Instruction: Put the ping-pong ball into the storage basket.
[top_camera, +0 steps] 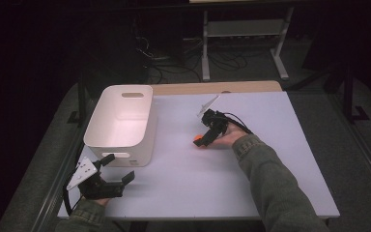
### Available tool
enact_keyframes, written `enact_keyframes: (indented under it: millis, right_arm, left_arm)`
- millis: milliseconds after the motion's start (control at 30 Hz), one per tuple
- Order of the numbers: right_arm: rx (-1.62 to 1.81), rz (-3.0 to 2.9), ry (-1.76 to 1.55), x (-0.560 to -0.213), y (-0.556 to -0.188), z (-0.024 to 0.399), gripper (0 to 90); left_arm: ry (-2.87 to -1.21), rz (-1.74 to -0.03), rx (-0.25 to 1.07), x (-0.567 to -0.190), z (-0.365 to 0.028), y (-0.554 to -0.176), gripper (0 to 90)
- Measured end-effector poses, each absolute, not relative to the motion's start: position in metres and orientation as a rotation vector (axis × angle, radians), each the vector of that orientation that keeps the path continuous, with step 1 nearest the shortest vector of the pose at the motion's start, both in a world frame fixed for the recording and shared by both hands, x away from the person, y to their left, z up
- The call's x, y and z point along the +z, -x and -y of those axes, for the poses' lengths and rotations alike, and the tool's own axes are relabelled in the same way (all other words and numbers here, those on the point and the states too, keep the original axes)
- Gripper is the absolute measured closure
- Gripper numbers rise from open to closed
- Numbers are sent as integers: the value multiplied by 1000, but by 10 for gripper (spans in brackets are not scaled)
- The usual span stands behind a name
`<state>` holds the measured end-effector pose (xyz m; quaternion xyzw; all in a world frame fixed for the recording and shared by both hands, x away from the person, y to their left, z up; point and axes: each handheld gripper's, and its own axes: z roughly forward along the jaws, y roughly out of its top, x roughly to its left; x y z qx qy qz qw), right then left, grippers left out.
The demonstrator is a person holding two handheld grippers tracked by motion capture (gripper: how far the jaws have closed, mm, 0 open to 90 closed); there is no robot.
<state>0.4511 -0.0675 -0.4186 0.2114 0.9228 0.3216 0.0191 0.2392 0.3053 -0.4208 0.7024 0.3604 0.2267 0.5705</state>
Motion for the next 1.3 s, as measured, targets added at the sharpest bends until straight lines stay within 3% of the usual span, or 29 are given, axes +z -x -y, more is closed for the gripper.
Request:
enact_keyframes:
  millis: [400,1300]
  right_arm:
    - [955,-2913,-644,-426,-452,66,38]
    - [897,-2981,-490,-430,-452,62,409]
  left_arm:
    - [-1651,-847,532,-421,-305,-239,0]
    - [-1655,-845,534,-421,-305,-239,0]
